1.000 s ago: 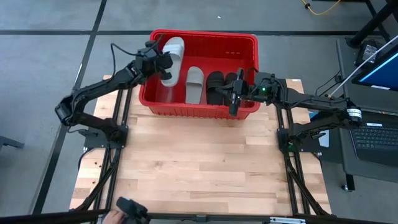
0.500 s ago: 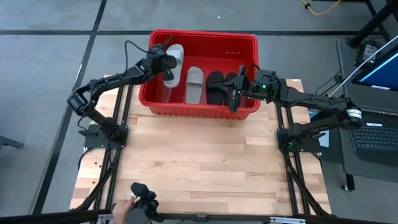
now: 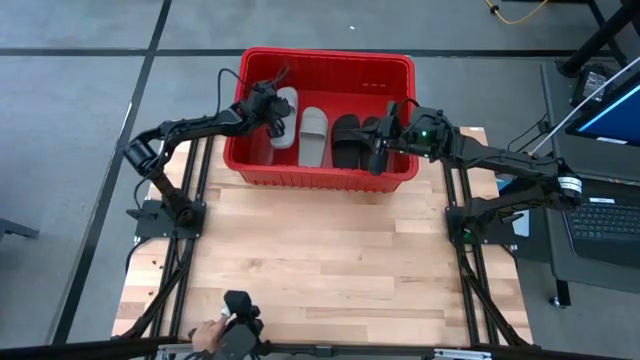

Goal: Pick and place slides into bin
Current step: Put the gray slide into the red bin

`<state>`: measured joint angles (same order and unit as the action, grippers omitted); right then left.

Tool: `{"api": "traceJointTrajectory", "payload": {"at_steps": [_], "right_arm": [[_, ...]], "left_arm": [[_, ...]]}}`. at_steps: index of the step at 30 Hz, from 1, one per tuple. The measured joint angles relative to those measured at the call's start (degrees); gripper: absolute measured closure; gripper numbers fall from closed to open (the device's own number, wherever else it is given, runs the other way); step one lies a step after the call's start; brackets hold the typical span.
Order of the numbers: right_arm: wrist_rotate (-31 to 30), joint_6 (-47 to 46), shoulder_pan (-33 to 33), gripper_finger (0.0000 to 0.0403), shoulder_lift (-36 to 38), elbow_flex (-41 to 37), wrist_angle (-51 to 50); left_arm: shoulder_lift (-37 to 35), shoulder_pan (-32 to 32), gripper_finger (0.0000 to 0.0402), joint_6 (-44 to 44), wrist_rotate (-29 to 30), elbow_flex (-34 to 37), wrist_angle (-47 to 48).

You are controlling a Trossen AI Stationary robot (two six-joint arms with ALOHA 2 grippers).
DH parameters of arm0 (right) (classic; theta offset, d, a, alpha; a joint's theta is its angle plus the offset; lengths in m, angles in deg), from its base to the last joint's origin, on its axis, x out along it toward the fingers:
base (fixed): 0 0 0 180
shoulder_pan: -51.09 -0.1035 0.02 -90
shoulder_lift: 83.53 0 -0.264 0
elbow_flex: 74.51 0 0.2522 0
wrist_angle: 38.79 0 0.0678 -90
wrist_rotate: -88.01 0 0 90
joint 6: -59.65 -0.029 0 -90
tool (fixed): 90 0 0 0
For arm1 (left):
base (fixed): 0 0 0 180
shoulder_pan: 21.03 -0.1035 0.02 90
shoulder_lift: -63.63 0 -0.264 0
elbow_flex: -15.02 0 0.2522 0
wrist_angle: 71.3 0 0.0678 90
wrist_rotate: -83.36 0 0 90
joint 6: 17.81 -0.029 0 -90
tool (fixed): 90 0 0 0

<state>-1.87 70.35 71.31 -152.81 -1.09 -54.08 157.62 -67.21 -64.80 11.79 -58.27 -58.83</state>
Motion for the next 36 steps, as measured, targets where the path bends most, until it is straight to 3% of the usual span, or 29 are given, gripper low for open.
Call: {"api": "traceJointTrajectory", "payload": {"at_steps": [14, 23, 29, 36], "right_arm": [[-0.02, 1.48, 2.67, 0.0397, 0.0, 0.0, -1.44], [0.0, 1.49, 2.77, 0.0397, 0.0, 0.0, -3.2], [0.0, -0.1, 2.77, 0.0397, 0.0, 0.0, -2.65], [0.09, -3.0, 2.74, 0.0397, 0.0, 0.0, -2.77]], "left_arm": [[0.57, 2.77, 0.0398, 0.82, 1.31, 1.56, 0.88], [0.57, 5.08, 0.0398, -1.02, 4.39, 10.24, -7.22], [0.55, 5.7, 0.0398, -1.25, 4.37, 11.32, -13.99], [0.53, 5.37, 0.0398, -2.2, 3.74, 11.32, -12.02]]}}
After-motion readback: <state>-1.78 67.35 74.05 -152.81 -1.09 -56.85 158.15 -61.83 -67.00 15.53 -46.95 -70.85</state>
